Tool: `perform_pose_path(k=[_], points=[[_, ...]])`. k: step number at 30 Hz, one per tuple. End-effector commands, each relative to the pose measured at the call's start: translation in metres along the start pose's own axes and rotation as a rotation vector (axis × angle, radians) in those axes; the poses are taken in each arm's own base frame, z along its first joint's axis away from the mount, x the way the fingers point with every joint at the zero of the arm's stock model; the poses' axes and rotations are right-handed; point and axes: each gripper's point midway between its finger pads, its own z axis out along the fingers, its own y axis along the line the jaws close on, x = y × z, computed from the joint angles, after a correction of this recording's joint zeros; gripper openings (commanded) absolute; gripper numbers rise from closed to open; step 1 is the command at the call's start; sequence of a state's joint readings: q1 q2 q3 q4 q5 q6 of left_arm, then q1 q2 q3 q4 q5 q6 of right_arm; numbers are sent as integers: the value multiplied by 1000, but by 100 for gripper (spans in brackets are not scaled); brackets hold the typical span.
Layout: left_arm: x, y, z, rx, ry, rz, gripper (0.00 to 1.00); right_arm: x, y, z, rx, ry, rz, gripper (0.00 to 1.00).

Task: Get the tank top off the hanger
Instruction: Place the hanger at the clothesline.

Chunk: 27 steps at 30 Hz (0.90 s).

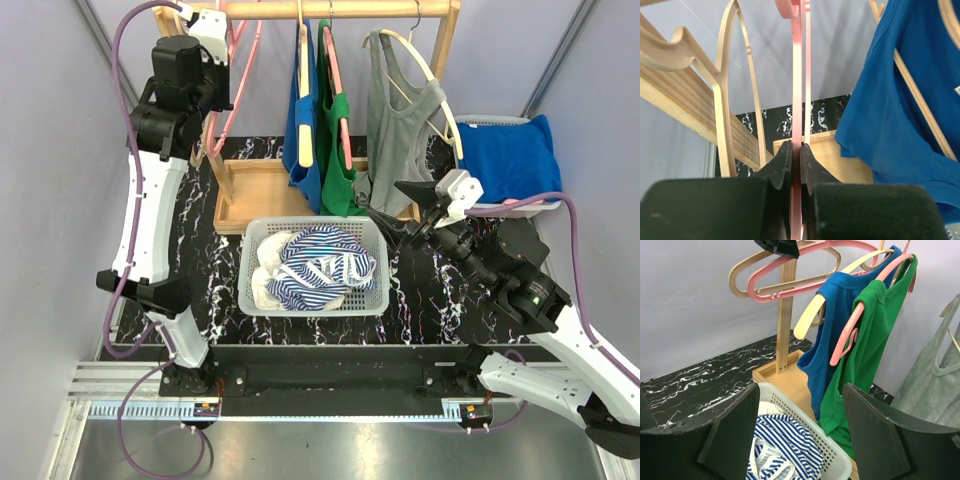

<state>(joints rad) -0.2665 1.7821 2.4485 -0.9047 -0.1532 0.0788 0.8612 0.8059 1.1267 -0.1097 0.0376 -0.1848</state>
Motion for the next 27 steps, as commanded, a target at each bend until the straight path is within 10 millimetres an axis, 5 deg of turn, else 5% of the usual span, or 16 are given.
perform_pose_path(k=[1, 10, 12, 17, 18, 20, 22, 23, 24, 26, 27], points=[[-6, 9, 10, -57, -35, 25, 0, -14, -6, -6, 32, -54, 18, 76], [7, 7, 9, -43, 1, 44, 1, -10, -6, -6, 38, -53, 32, 77], [5, 7, 0, -39, -7, 39, 17, -12, -8, -3, 53, -67, 46, 78], [-9, 4, -28, 0, -58, 2, 95, -18, -20, 19, 126, -63, 97, 75], [-19, 5, -41, 8, -95, -6, 99, -9, -18, 35, 129, -31, 118, 74], [-22, 1, -51, 36, -111, -16, 99, -34, -17, 50, 116, -88, 139, 72], [-31, 1, -72, 55, -150, -25, 99, -31, -15, 76, 117, -75, 160, 72], [-35, -1, -85, 77, -170, -29, 99, -52, -19, 82, 126, -115, 168, 72], [-35, -3, -90, 92, -177, -30, 99, -43, -18, 101, 131, -97, 157, 72], [-34, -9, -108, 137, -198, -24, 99, -63, -18, 115, 116, -155, 134, 74], [-37, -14, -114, 173, -227, -24, 99, -53, -14, 136, 107, -142, 131, 75]])
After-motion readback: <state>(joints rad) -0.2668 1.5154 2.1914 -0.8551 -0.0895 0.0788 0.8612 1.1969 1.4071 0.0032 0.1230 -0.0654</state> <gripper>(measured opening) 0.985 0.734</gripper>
